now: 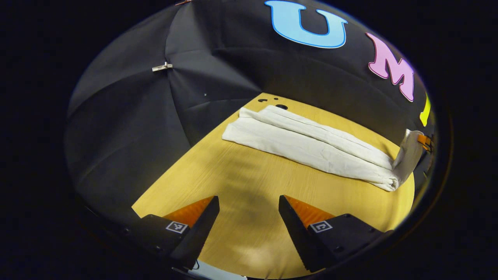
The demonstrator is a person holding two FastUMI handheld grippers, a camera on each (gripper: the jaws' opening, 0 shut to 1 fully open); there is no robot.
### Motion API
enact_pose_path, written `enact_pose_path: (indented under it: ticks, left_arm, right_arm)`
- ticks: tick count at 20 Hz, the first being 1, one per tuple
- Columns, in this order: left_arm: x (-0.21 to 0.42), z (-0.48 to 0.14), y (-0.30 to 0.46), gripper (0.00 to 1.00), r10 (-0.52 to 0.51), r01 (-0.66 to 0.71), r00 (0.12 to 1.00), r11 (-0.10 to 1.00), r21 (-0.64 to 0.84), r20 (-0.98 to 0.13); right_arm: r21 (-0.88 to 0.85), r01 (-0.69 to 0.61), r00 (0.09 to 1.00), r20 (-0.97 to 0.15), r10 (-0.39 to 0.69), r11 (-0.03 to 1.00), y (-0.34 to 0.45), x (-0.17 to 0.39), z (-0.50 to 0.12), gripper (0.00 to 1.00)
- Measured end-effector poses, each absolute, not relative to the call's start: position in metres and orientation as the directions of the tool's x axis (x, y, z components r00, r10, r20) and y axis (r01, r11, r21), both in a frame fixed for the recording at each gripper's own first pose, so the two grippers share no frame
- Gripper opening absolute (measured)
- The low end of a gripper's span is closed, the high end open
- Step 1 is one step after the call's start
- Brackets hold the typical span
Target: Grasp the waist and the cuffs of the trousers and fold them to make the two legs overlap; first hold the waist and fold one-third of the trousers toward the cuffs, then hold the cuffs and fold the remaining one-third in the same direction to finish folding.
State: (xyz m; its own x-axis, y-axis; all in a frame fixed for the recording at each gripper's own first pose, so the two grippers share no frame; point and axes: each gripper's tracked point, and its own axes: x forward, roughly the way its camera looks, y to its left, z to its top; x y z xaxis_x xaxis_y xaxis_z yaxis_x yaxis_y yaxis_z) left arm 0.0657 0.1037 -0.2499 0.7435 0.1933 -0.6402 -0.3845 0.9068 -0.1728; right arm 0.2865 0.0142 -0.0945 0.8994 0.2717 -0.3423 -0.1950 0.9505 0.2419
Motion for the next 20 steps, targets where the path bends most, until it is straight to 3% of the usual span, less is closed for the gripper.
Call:
enact_pose_path:
  ticks: [6, 15, 17, 20]
  left_arm:
    - [0.07, -0.252, 0.111, 0.98, 0.191, -0.379, 0.756, 0.907, -0.182, -0.626]
    - [0.089, -0.26, 0.113, 0.96, 0.164, -0.404, 0.79, 0.864, -0.3, -0.591]
    - [0.101, -0.256, 0.124, 0.96, 0.18, -0.408, 0.801, 0.862, -0.3, -0.571]
    - [0.118, -0.242, 0.133, 0.96, 0.198, -0.415, 0.821, 0.851, -0.323, -0.535]
  right_arm:
    - [0.327, -0.363, 0.853, -0.26, 0.452, 0.872, 0.108, 0.267, -0.089, 0.1]
    - [0.352, -0.507, 0.736, -0.298, 0.608, 0.787, 0.219, 0.213, -0.142, 0.11]
    - [0.371, -0.521, 0.705, -0.321, 0.633, 0.769, 0.236, 0.2, -0.158, 0.16]
    - [0.404, -0.527, 0.652, -0.373, 0.66, 0.748, 0.253, 0.178, -0.18, 0.38]
